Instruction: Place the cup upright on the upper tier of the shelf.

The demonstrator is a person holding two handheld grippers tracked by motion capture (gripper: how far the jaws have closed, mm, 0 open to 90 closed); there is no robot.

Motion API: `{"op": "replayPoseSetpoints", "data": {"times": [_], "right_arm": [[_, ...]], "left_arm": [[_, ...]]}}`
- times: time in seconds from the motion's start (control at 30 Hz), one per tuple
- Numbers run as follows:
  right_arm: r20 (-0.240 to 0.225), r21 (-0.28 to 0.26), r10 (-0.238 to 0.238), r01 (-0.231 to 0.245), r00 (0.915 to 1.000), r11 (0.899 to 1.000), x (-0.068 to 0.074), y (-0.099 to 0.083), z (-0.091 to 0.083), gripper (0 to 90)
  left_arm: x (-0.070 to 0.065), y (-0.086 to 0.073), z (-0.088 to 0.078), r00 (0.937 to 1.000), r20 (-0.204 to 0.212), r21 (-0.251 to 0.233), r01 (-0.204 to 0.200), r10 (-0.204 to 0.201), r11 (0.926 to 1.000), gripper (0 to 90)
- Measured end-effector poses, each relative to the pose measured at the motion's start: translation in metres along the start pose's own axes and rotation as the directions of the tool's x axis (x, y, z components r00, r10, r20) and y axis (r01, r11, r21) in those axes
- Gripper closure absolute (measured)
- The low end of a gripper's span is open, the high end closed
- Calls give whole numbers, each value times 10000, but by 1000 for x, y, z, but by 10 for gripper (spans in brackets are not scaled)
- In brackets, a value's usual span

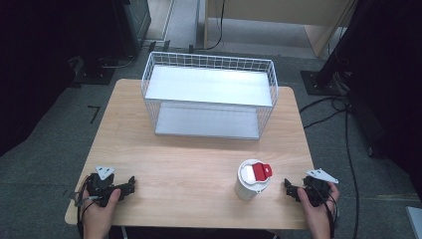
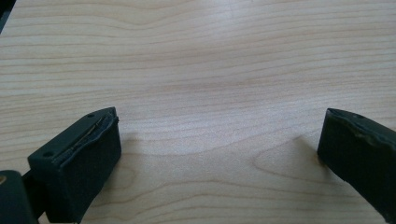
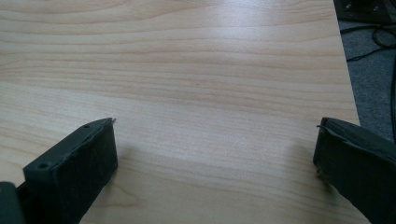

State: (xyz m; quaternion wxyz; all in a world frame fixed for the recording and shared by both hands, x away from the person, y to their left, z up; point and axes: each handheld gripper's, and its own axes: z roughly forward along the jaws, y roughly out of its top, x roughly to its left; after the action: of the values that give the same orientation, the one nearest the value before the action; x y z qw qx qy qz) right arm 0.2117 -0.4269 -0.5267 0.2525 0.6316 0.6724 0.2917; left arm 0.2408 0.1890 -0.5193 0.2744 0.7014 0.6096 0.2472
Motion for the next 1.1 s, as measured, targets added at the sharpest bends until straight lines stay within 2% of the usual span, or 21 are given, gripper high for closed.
{"op": "replayPoseSetpoints", "data": {"times": [0.23,0.57,0.67,0.7,0.93,1.1], "right_arm": [[-146,-38,-58,57,9999,10000,2,-4,-5,0],[-801,-143,-518,508,9954,9986,20,-10,-16,0],[-1133,-190,-957,941,9889,9954,33,-10,-19,0],[-1133,-190,-957,941,9889,9954,33,-10,-19,0],[-1617,-258,-1573,1551,9742,9876,54,-10,-23,0],[-1873,-313,-1661,1631,9682,9861,62,-10,-24,0]], "left_arm": [[0,0,0,10000,-19,-22,44,-44,10000,0],[-2,1,1,10000,-10,-11,37,-37,10000,0],[-2,2,2,10000,0,-18,59,-59,10000,0],[-2,2,2,10000,2,-18,66,-66,10000,0],[-2,2,2,10000,24,-10,18,-18,10000,0],[-2,2,2,10000,26,-8,15,-15,10000,0]]}}
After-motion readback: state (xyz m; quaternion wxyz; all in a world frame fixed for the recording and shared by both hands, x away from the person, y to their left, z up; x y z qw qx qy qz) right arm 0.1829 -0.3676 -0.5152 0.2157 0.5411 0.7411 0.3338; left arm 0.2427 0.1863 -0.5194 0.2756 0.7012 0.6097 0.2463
